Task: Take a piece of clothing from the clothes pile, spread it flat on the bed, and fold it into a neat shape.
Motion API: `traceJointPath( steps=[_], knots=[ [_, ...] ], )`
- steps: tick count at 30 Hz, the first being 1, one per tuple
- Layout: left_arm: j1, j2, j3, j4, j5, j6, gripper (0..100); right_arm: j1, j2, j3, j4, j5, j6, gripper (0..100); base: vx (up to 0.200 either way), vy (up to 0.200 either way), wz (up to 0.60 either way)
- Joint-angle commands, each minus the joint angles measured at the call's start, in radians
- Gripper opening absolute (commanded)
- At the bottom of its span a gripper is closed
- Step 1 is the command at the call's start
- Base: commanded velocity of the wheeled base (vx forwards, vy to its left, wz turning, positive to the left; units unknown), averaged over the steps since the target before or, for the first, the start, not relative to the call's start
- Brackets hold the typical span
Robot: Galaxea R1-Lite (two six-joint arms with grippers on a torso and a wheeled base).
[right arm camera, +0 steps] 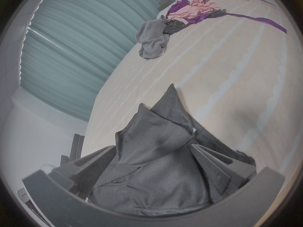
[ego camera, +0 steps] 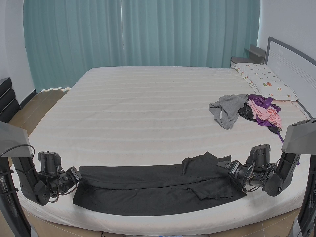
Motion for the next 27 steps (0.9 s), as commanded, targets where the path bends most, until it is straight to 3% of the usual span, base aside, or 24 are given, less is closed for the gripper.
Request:
traceJointPath(
  steps=[1,17,18,27],
  knots=[
    [-0.002,-0.023,-0.014,-0.001,0.001,-0.022,0,-0.007,0.016,-0.034,0.032,-0.006,0.002,100,0.000,0.000,0.00],
    [-0.007,-0.023,-0.028,0.001,0.000,-0.037,0,-0.006,0.075,-0.124,0.082,-0.026,0.016,100,0.000,0.000,0.00],
    [-0.007,-0.023,-0.030,0.001,0.000,-0.037,0,-0.006,0.078,-0.132,0.085,-0.026,0.016,0,0.000,0.000,0.00],
    [-0.004,-0.024,-0.045,0.001,0.001,-0.038,0,-0.007,0.060,-0.134,0.085,-0.058,0.017,0,0.000,0.000,0.00]
  ],
)
